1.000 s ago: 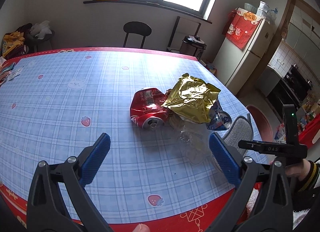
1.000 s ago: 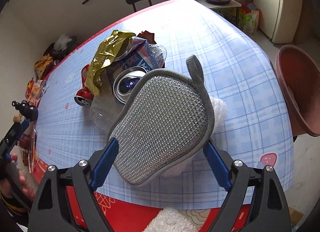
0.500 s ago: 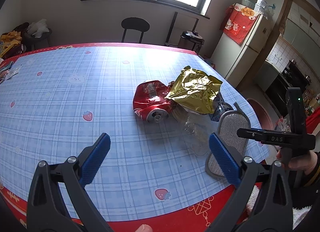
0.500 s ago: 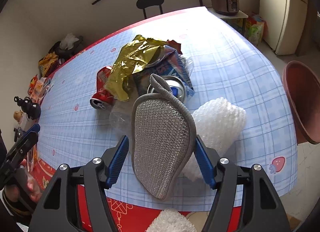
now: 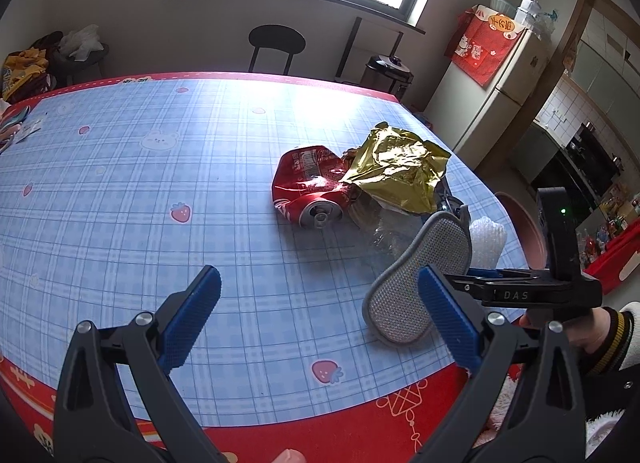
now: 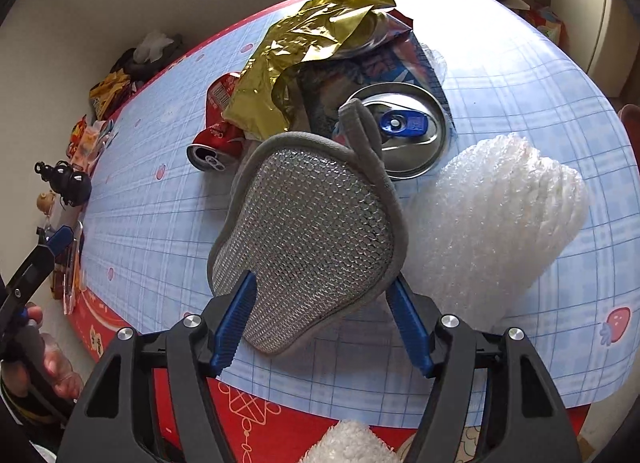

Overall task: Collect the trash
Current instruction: 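Grasp the grey mesh glove with the right gripper and lift it, then grasp the gold foil wrapper with the left gripper while the right gripper holds the glove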

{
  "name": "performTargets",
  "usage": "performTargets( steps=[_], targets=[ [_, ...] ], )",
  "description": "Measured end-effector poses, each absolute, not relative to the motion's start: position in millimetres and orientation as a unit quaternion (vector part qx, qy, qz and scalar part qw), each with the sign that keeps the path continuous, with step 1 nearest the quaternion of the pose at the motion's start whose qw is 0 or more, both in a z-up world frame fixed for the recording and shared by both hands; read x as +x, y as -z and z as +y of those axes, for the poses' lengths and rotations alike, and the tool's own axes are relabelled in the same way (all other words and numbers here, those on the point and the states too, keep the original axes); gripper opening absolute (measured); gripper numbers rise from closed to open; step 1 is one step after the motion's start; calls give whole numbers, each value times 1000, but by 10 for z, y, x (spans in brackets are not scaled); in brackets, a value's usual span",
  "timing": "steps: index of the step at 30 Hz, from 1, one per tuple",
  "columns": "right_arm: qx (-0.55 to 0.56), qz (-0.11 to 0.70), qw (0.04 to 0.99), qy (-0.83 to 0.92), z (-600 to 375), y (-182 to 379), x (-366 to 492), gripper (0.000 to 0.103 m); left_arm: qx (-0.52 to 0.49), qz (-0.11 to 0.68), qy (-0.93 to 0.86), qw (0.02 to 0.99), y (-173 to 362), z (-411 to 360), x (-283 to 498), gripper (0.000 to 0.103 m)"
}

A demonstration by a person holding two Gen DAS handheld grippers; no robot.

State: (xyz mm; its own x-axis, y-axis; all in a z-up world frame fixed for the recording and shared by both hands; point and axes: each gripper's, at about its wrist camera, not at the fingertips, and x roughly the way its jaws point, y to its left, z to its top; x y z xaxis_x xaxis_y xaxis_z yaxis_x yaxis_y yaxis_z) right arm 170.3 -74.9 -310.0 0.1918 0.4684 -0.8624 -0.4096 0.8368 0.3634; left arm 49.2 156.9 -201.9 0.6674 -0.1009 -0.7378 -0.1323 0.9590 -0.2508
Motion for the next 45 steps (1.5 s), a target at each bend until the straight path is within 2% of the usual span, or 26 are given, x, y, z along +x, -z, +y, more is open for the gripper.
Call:
performTargets(
  steps=[1,6,7,10,14,17,31,38,45],
  targets=[
    [24,567,771,-288,-722,3102,1702,78,-141,408,-9,902,2016,1560,487,97],
    [32,570,764,-300,-640,3078,1721,78,-140,409,-13,902,2015,1556,460,97],
    [34,569,763,-305,-639,3070,1717,72,-141,409,-15,902,2017,1563,454,97],
    [38,581,753,-306,-651,3095,1726,37,-144,411,-22,900,2031,1574,449,97],
    [63,559,759,-328,-711,2912,1684,23,-143,411,-24,900,2026,1557,460,97],
    [71,531,770,-346,-765,2689,1661,18,-147,412,-24,899,2036,1551,468,97],
    [36,378,859,-343,-1272,1495,1702,16,-159,412,5,897,1968,1377,676,93],
    [44,387,871,-301,-1654,1550,1766,16,-133,415,36,899,1958,1113,974,92],
    [70,397,873,-274,-1994,1663,1764,16,-42,417,58,906,2038,723,1551,92]
  ],
)
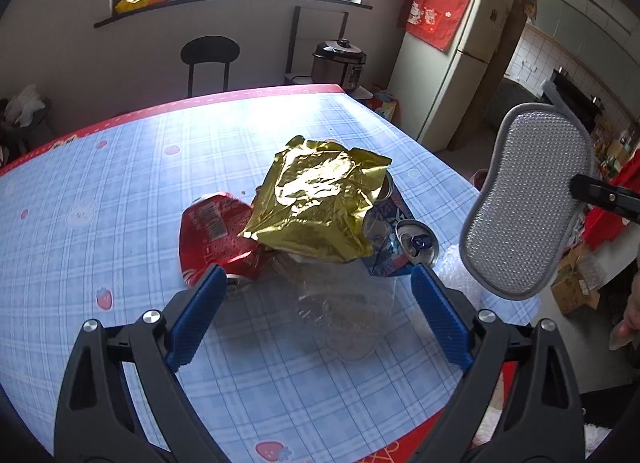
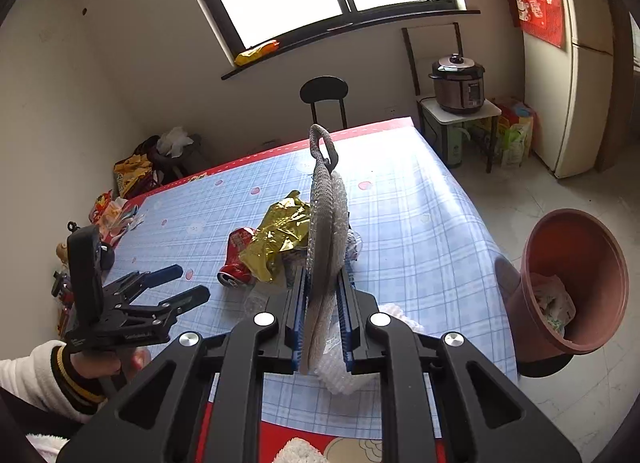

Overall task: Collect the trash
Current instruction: 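Grasp the gold foil wrapper with the left gripper while the right gripper holds the glove, then drop the glove into the brown bin with the right gripper while the left carries the wrapper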

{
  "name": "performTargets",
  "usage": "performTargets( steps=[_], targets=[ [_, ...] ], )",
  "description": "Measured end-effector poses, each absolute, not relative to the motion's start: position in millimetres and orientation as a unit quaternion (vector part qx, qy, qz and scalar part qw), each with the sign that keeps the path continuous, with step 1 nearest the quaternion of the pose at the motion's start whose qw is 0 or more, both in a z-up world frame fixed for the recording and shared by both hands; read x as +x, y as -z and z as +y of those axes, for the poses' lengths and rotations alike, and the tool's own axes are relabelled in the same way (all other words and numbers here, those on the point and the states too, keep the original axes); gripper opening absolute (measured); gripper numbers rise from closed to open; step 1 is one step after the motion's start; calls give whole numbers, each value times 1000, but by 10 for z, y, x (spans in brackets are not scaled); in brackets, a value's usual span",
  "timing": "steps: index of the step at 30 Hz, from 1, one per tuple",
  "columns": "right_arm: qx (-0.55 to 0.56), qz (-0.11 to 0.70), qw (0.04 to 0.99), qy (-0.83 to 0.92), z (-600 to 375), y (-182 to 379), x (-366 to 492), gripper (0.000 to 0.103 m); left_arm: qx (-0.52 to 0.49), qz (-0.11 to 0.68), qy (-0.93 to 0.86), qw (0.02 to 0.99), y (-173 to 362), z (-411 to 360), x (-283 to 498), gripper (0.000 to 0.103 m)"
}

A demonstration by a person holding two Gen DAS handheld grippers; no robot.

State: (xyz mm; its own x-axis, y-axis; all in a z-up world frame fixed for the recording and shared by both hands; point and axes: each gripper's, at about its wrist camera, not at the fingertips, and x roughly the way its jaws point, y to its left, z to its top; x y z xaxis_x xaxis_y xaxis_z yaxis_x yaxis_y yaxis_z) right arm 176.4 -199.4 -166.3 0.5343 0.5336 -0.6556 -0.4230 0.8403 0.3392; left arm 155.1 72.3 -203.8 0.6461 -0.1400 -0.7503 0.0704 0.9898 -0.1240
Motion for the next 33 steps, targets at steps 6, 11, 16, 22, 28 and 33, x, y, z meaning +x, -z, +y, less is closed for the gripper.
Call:
performTargets(
  steps=[6,11,16,22,28,33],
  targets=[
    [88,401,877,-251,-2233,1720,1764,16,57,428,45,901,2297,388,2075,86],
    [97,404,879,-235,-2410,1775,1738,16,74,444,15,893,2467,340,2332,76],
    [105,404,881,-224,-2534,1801,1727,16,79,451,8,889,2530,370,2420,65],
    [107,397,885,-220,-2612,1787,1749,16,40,423,15,905,2320,557,2333,38],
    [102,379,894,-217,-2644,1664,1782,16,-13,385,7,923,1921,814,2115,34],
    [100,359,907,-195,-2874,1522,1863,16,-40,344,13,938,1520,835,1890,34]
  ],
)
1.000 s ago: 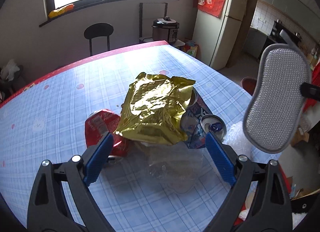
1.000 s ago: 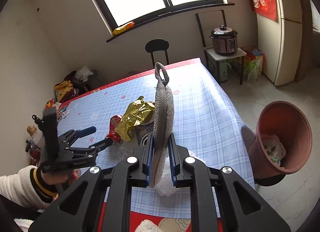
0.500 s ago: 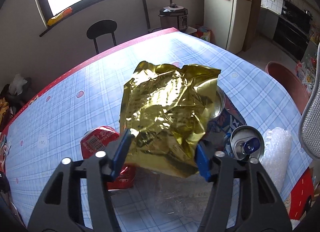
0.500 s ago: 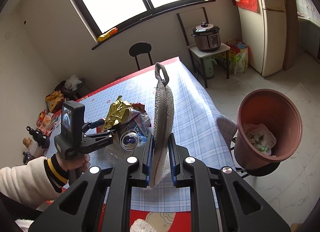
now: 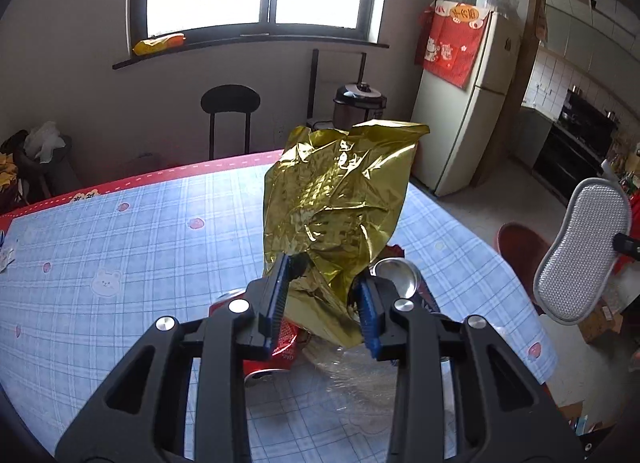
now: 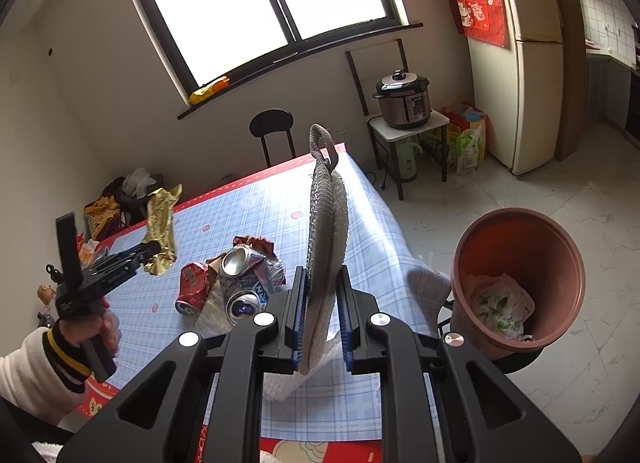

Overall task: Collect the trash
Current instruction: 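Drop the glove into the brown bin with the right gripper while the left carries the wrapper, then drop the gold foil wrapper into the brown bin with the left gripper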

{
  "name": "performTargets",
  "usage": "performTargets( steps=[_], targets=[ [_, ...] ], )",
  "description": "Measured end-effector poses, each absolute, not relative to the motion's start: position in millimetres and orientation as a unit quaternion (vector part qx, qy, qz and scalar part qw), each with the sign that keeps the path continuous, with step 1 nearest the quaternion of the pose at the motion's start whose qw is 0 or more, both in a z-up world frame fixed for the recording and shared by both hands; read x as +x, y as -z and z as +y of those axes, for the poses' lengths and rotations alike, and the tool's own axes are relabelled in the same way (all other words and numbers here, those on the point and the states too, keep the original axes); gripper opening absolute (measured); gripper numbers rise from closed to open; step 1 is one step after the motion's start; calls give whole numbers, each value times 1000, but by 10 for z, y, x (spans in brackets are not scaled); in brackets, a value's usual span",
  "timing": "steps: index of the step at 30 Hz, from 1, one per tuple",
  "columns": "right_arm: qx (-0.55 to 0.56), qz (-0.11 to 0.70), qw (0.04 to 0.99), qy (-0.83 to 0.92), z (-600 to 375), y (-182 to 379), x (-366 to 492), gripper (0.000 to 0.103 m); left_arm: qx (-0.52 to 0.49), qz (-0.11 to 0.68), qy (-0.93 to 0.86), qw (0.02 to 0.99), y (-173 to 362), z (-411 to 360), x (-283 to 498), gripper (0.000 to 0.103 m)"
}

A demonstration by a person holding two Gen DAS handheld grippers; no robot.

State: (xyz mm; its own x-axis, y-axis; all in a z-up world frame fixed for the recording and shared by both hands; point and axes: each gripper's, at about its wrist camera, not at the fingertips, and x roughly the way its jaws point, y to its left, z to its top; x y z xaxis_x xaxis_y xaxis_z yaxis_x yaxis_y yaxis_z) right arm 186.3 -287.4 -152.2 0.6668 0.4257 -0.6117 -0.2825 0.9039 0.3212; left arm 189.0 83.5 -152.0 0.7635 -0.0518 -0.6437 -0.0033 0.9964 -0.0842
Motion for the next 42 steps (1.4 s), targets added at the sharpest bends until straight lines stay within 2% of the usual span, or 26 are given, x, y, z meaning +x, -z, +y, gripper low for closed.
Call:
performTargets(
  steps=[9,18,21,22,23,24,27,29,33,40,41,42],
  targets=[
    [79,340,931,-109,-3711,1384,2227,16,-69,287,65,953,935,336,1735,35],
    [62,367,926,-56,-4437,1636,2785,17,-72,280,100,952,721,-413,1792,35],
    [66,372,925,-47,-4600,1700,2914,20,-65,282,110,951,698,-658,1865,35],
    [70,370,925,-46,-4652,1698,2933,29,-62,284,114,950,695,-754,1887,35],
    [73,366,926,-45,-4697,1682,2946,46,-59,285,119,949,688,-848,1910,35],
    [76,360,929,-43,-4752,1661,2942,55,-56,287,126,948,689,-941,1943,35],
    [77,351,932,-42,-4865,1618,2879,70,-46,292,149,944,712,-1242,2050,35],
    [79,347,934,-37,-4953,1600,2806,86,-40,298,168,939,742,-1447,2156,35],
    [89,341,935,-31,-5163,1584,2577,98,-29,314,211,925,835,-1930,2362,35],
    [117,345,931,-3,-5552,1638,2210,98,-20,326,287,900,945,-2819,2827,37],
    [120,345,931,2,-5608,1645,2161,98,-19,322,296,899,930,-2921,2884,39],
    [123,345,930,8,-5651,1647,2127,98,-18,315,304,899,912,-3008,2922,57]
  ],
)
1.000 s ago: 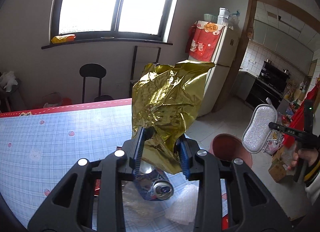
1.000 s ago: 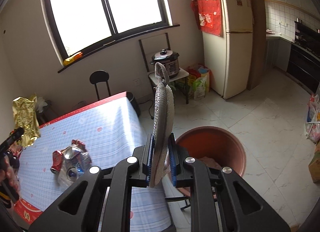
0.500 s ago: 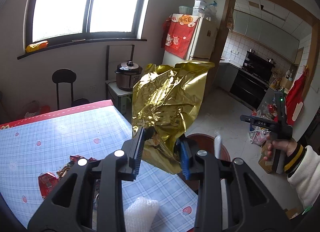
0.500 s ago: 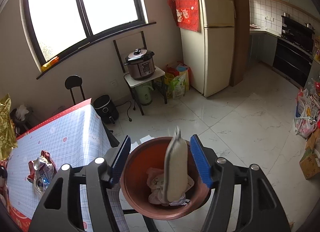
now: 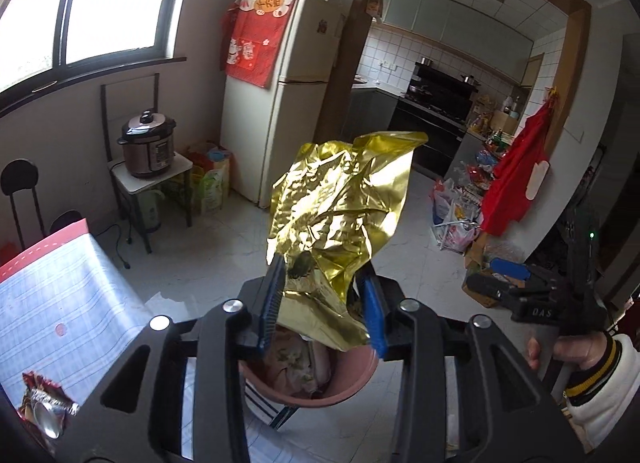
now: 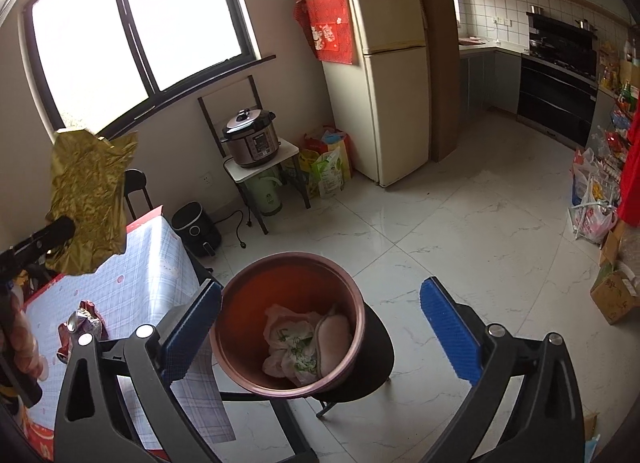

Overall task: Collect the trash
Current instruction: 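Drop the gold foil wrapper into the brown bin with the left gripper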

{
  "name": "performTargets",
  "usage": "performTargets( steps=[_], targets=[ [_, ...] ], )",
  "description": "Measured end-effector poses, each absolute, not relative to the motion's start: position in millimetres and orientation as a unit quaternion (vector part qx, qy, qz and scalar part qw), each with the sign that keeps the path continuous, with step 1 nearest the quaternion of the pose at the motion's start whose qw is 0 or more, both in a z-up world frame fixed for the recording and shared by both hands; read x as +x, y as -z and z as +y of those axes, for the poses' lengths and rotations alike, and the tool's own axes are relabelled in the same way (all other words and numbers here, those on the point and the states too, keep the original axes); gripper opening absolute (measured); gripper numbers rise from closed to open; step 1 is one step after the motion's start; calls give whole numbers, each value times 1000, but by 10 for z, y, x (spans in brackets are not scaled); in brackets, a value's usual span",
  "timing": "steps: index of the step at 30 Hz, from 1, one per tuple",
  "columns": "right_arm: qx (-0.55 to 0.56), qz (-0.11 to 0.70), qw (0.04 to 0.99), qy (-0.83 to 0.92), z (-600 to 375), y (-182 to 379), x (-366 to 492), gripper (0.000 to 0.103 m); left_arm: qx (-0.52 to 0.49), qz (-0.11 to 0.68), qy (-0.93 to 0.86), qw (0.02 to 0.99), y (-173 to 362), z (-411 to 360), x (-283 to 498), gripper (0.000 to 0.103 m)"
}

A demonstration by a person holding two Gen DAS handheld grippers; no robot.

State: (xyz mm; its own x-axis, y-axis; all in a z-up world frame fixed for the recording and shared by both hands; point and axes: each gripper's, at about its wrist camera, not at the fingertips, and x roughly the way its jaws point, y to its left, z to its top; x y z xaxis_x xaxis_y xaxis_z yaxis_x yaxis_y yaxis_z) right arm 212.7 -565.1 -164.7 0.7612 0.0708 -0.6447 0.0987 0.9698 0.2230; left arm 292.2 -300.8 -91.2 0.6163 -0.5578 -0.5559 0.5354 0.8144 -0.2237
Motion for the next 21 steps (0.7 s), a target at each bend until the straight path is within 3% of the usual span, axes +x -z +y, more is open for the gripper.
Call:
performTargets(
  steps=[1,2,5,7,21],
  targets=[
    [125,345,930,12,-5689,1646,2094,98,-16,306,306,901,889,-3071,2943,74],
    [126,344,930,15,-5709,1639,2073,98,-13,296,304,905,863,-3106,2952,80],
    [129,340,931,23,-5745,1622,2007,98,-7,285,298,911,808,-3115,2944,84],
    [131,339,931,25,-5731,1611,2000,98,-7,281,286,916,791,-3026,2903,98],
    [121,330,936,-20,-5077,1501,2054,98,-32,260,113,958,671,-1296,2398,98]
  ],
)
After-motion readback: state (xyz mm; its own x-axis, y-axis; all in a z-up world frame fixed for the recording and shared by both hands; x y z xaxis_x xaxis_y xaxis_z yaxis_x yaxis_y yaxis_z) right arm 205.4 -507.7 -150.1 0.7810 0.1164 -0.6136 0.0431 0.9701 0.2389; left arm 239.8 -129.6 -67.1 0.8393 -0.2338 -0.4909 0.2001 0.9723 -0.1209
